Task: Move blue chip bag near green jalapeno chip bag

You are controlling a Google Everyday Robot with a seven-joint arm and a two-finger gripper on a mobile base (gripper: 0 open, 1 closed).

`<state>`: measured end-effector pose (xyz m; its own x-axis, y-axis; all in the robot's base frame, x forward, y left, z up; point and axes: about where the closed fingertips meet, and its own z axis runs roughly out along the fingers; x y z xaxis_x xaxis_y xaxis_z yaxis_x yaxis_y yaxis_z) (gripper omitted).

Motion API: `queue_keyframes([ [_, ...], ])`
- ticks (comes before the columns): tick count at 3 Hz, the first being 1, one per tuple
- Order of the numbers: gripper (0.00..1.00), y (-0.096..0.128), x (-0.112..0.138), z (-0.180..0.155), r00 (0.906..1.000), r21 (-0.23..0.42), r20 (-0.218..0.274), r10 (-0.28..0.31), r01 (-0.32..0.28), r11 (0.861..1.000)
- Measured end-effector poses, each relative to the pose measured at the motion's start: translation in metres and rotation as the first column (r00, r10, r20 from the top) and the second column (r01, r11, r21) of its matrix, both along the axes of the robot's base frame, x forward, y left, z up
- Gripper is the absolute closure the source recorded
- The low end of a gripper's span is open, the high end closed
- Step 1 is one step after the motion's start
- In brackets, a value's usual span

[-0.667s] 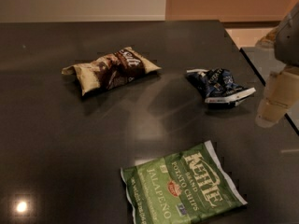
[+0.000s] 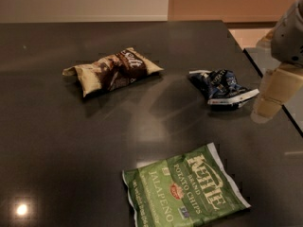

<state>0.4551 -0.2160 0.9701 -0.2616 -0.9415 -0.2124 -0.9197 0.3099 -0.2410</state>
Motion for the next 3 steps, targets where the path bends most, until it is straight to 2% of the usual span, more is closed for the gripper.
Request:
queue_keyframes([
  [1,0.0,-0.003,0.027,-0.014,0.9975,0.027,-0.006,-0.071,0.071,0.997],
  [2,0.0,-0.011,0.06,-0.032,0.9887,0.057,-0.007,-0.15,0.15,0.987],
  [3,0.0,-0.019,0.083,-0.049,0.9758,0.084,-0.021,-0.218,0.219,0.972],
])
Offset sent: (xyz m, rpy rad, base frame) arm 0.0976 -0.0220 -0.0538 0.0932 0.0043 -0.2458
